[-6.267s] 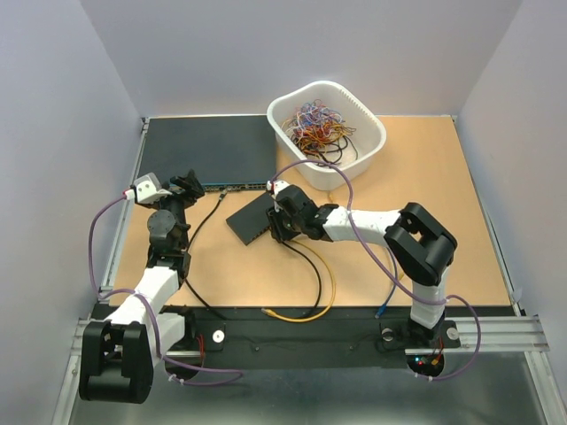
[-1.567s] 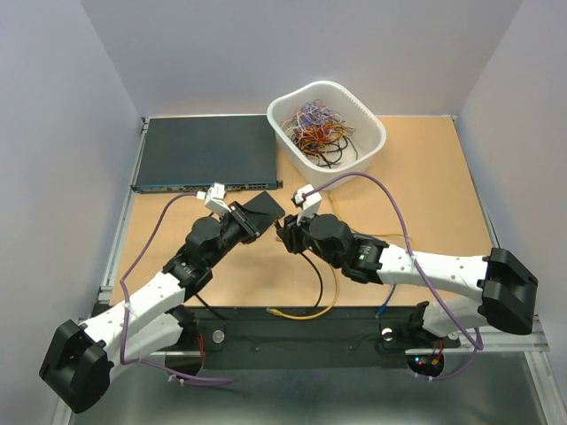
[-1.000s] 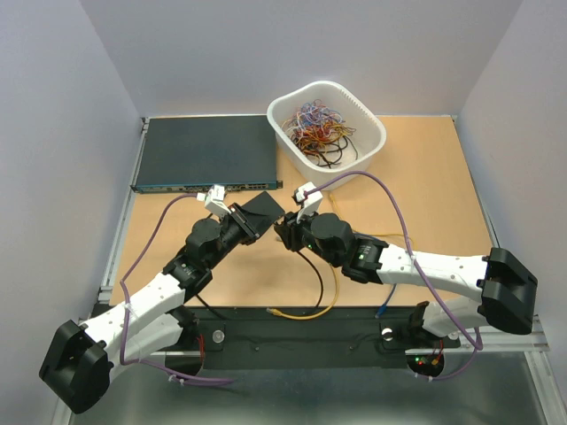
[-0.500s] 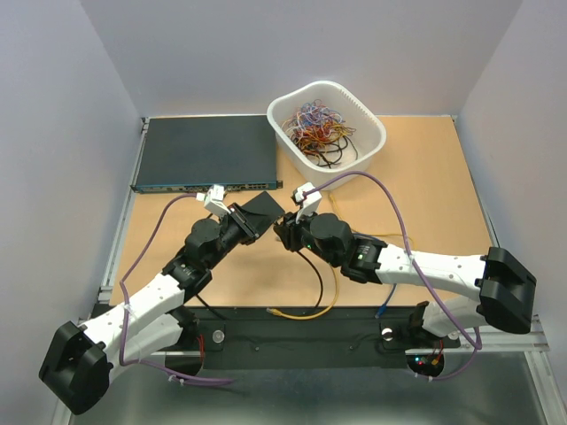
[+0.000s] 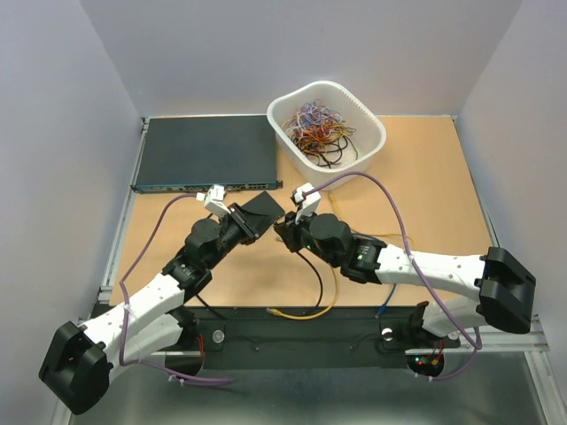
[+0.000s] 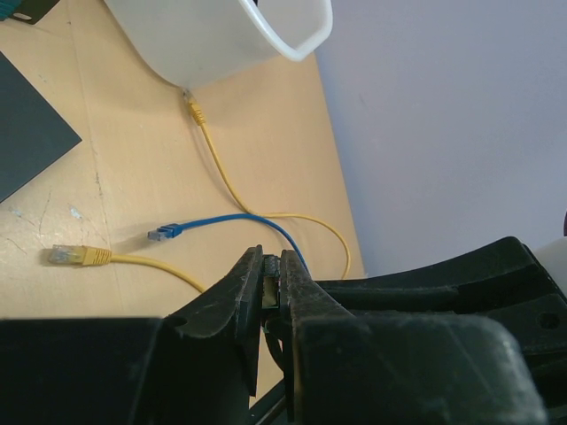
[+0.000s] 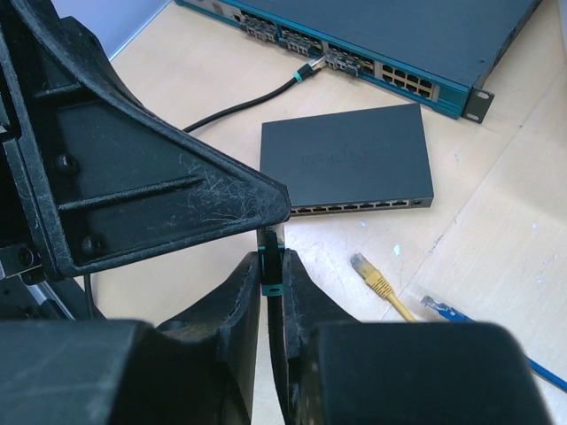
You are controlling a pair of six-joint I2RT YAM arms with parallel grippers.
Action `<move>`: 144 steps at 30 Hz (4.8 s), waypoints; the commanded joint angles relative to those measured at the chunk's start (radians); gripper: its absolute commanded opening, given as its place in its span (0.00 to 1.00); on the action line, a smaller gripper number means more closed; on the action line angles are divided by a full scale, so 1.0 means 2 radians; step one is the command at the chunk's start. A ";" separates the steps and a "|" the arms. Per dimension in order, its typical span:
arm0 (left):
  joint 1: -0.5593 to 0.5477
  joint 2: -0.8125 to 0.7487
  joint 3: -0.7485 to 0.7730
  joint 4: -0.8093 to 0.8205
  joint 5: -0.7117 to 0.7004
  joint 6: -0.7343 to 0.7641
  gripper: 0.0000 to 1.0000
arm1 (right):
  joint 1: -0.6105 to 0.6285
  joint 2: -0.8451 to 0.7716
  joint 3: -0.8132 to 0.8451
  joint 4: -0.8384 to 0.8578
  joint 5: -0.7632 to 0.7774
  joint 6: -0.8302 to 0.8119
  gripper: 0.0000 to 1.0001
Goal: Insert the plug into the switch port
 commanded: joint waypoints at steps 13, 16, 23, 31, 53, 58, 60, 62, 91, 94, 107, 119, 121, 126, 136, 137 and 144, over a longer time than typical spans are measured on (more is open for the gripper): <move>0.005 -0.015 -0.005 0.013 -0.007 0.034 0.45 | 0.004 0.003 -0.016 0.034 -0.001 0.002 0.00; 0.012 -0.018 0.001 -0.018 -0.022 0.046 0.57 | 0.004 0.000 -0.023 0.030 0.003 0.002 0.00; 0.087 -0.018 0.007 -0.057 0.005 0.084 0.64 | 0.004 0.006 -0.042 0.026 0.005 0.015 0.00; 0.188 0.072 0.025 -0.028 0.019 0.100 0.64 | 0.004 0.060 -0.030 0.009 -0.008 0.031 0.00; 0.258 0.341 0.125 0.031 0.044 0.156 0.60 | 0.004 0.182 0.041 -0.027 -0.016 0.044 0.00; 0.259 0.369 0.127 0.041 0.050 0.160 0.59 | 0.003 0.210 0.074 -0.030 -0.002 0.038 0.00; 0.259 0.375 0.126 0.046 0.057 0.158 0.58 | 0.003 0.228 0.085 -0.030 0.004 0.037 0.00; 0.259 0.379 0.123 0.049 0.061 0.158 0.57 | 0.003 0.239 0.103 -0.032 0.008 0.036 0.00; 0.234 0.397 0.098 0.085 0.108 0.147 0.54 | -0.002 0.246 0.105 -0.036 0.035 0.041 0.01; 0.231 0.402 0.099 0.085 0.110 0.145 0.53 | -0.002 0.245 0.105 -0.036 0.034 0.040 0.00; 0.222 0.401 0.094 0.086 0.105 0.143 0.53 | -0.002 0.255 0.118 -0.036 0.026 0.040 0.00; 0.219 0.402 0.092 0.089 0.104 0.140 0.53 | -0.002 0.270 0.138 -0.036 0.009 0.038 0.01; 0.218 0.402 0.093 0.090 0.104 0.141 0.53 | -0.002 0.272 0.140 -0.036 0.008 0.038 0.00; 0.217 0.402 0.092 0.090 0.104 0.141 0.53 | -0.001 0.281 0.143 -0.036 0.001 0.041 0.00; 0.217 0.404 0.091 0.091 0.105 0.141 0.53 | -0.001 0.289 0.148 -0.036 0.004 0.044 0.00; 0.217 0.404 0.091 0.091 0.105 0.142 0.53 | -0.001 0.290 0.151 -0.036 0.005 0.044 0.00; 0.216 0.406 0.091 0.091 0.103 0.140 0.53 | -0.001 0.282 0.158 -0.036 0.007 0.038 0.01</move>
